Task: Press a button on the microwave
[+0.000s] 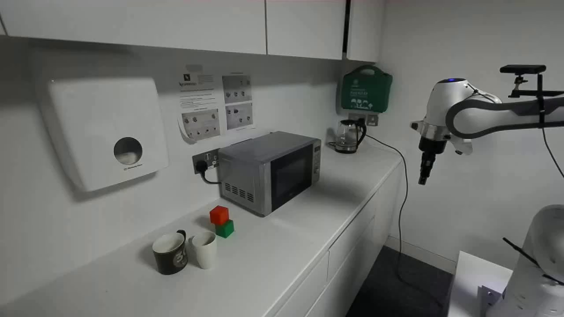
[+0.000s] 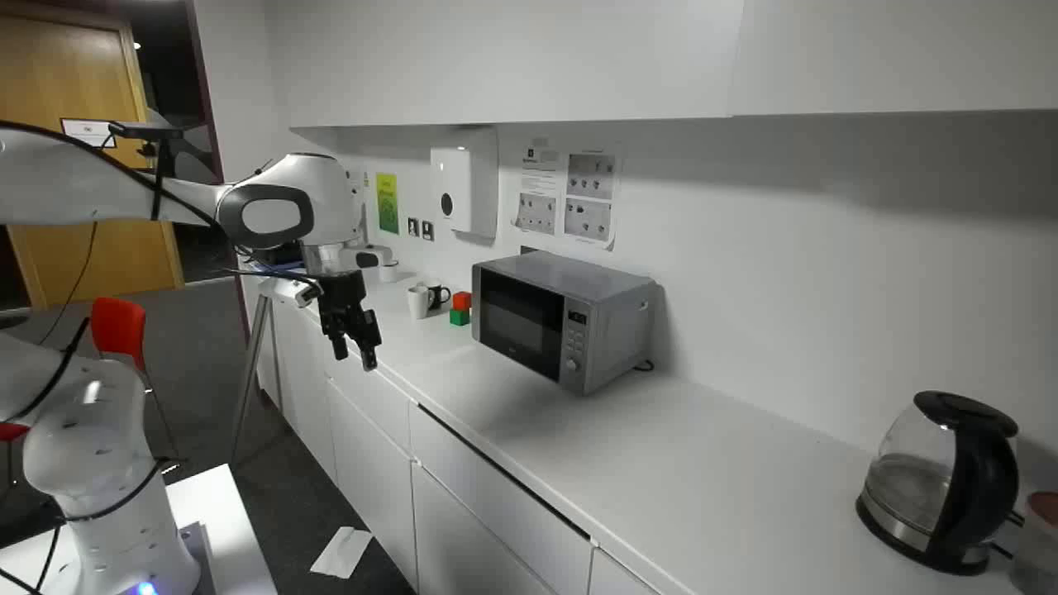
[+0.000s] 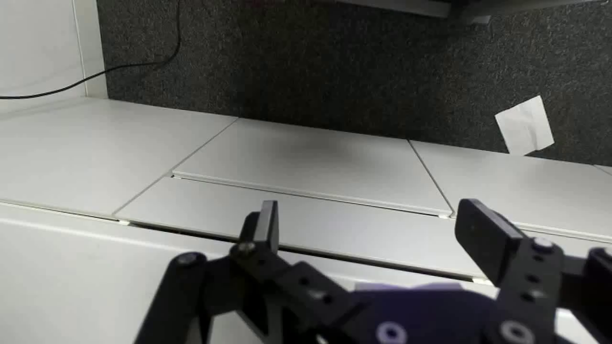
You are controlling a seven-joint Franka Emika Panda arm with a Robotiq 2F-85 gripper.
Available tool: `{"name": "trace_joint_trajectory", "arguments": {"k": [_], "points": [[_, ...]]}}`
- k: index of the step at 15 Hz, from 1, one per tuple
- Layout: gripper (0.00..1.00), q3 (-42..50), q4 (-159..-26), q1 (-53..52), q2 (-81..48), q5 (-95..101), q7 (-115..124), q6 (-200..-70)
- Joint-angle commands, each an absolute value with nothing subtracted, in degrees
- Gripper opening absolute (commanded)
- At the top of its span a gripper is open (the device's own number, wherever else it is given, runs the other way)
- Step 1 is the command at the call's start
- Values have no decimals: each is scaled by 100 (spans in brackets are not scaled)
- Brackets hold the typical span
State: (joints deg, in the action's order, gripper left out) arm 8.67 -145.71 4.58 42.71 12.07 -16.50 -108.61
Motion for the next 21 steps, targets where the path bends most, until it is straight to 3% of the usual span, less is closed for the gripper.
{"name": "trace_joint_trajectory", "arguments": {"k": [1, 7, 16, 17, 19, 21], "points": [[100, 887, -14557, 427, 4270, 1221, -1633, -10840], [100, 879, -14584, 432, 4253, 1197, -1529, -11054], [100, 973, -14770, 340, 3299, 565, -915, -14315], [75, 997, -14728, 312, 3097, 469, -978, -14570], [68, 1028, -14646, 264, 2727, 308, -1057, -15010], [53, 1050, -14524, 210, 2331, 177, -1122, -15378]]}}
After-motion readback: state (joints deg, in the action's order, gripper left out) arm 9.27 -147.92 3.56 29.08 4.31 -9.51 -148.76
